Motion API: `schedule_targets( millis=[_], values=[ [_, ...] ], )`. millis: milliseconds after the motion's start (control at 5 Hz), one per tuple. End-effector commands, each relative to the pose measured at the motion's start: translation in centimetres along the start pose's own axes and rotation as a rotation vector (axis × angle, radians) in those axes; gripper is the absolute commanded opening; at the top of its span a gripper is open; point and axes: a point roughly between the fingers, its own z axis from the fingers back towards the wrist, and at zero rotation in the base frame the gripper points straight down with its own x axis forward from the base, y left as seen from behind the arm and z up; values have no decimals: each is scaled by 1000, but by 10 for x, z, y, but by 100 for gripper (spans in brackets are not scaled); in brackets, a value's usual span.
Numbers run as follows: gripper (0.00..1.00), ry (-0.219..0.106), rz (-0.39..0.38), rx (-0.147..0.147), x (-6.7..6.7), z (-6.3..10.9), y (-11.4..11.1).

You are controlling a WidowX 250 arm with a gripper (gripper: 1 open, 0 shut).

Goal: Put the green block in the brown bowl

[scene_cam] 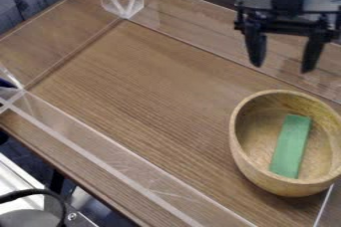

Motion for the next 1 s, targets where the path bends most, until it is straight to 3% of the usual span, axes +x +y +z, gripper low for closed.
schedule_targets(
  millis=[0,200,400,600,800],
  values=[
    [0,-63,-26,-33,4,15,-18],
    [0,-19,-84,-35,0,-3,-36],
    [0,-3,-121,2,-10,-19,-56],
    [0,5,-147,32,-16,-31,-73],
    [0,-8,-152,64,-19,-30,-75]
  ],
)
